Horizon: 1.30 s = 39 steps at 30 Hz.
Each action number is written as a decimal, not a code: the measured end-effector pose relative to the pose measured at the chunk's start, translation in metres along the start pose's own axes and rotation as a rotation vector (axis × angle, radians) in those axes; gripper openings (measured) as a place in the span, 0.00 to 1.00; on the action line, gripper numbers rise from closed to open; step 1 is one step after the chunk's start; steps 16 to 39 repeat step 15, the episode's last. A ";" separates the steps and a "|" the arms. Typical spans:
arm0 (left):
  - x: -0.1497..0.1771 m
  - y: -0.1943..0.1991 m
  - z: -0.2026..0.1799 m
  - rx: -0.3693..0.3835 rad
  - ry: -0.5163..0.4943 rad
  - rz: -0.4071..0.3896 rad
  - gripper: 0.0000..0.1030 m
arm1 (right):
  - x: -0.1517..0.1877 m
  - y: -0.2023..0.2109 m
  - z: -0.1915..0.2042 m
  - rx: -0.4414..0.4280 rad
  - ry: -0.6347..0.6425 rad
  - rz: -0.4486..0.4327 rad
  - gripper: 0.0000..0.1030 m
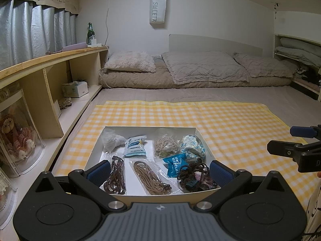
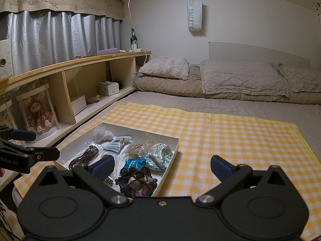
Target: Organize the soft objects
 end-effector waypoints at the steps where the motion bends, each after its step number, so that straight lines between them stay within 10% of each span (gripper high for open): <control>1: 0.000 0.000 0.000 -0.001 0.000 0.001 1.00 | 0.000 0.000 0.000 0.000 0.000 0.000 1.00; 39: 0.000 -0.001 -0.001 -0.011 0.006 0.007 1.00 | 0.000 0.000 0.001 0.000 -0.001 -0.001 1.00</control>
Point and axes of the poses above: each gripper's, at about its wrist camera, not at the fingertips, and y roughly against the way its jaws point, z to its left, x to its underside, the point moved 2 cm from there along -y, roughly the way its jaws point, and after that the axes turned 10 degrees about z, right-handed, at the moved point
